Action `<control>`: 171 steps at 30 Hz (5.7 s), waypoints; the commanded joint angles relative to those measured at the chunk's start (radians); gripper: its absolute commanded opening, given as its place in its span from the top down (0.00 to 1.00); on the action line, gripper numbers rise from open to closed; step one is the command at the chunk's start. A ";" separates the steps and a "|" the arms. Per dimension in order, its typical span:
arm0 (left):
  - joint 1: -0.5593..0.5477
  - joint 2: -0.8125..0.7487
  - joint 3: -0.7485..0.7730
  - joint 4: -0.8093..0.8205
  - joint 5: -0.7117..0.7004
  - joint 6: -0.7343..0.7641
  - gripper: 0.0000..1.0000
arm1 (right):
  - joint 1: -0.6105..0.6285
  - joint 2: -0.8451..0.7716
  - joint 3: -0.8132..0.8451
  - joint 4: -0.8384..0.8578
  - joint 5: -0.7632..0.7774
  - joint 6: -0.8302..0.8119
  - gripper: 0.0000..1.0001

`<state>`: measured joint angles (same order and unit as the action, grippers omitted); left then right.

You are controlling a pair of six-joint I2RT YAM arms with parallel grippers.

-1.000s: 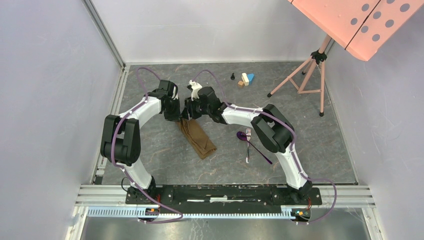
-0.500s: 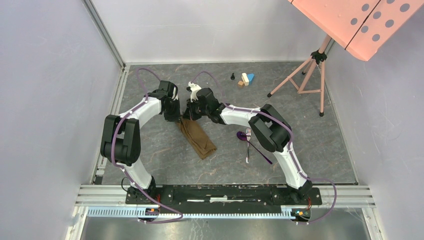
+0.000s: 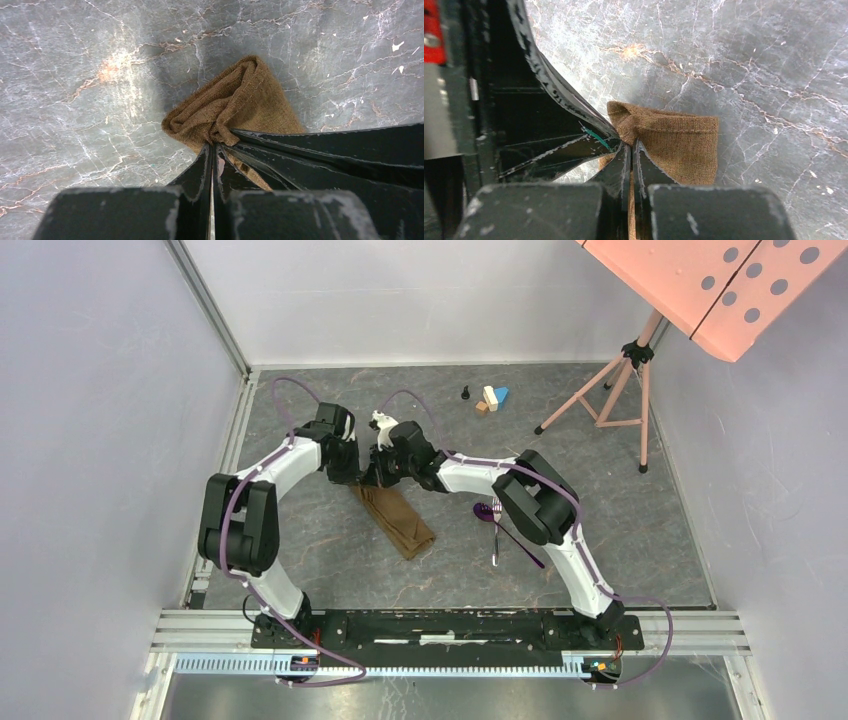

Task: Fold the napkin into a case and place the utensils inside
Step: Grasp the top corner of the smaller rectangle folded napkin from the folded napkin.

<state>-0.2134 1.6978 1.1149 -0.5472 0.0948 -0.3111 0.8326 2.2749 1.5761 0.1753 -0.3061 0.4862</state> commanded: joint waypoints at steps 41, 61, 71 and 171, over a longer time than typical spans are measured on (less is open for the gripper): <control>0.035 -0.021 0.014 -0.023 0.028 -0.028 0.98 | -0.037 0.041 -0.040 0.179 -0.150 0.021 0.62; 0.051 0.032 0.057 -0.030 0.072 -0.075 0.98 | 0.016 0.020 -0.136 0.182 -0.133 0.001 0.75; 0.063 0.003 0.034 -0.031 0.067 -0.065 0.94 | -0.031 -0.071 -0.149 0.154 -0.184 -0.017 0.60; 0.319 -0.087 -0.414 0.421 0.556 -0.415 0.47 | -0.083 -0.118 -0.278 0.256 -0.198 0.042 0.78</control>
<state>0.0971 1.6070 0.6849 -0.1646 0.6300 -0.6846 0.7738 2.1887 1.2819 0.4011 -0.4782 0.5236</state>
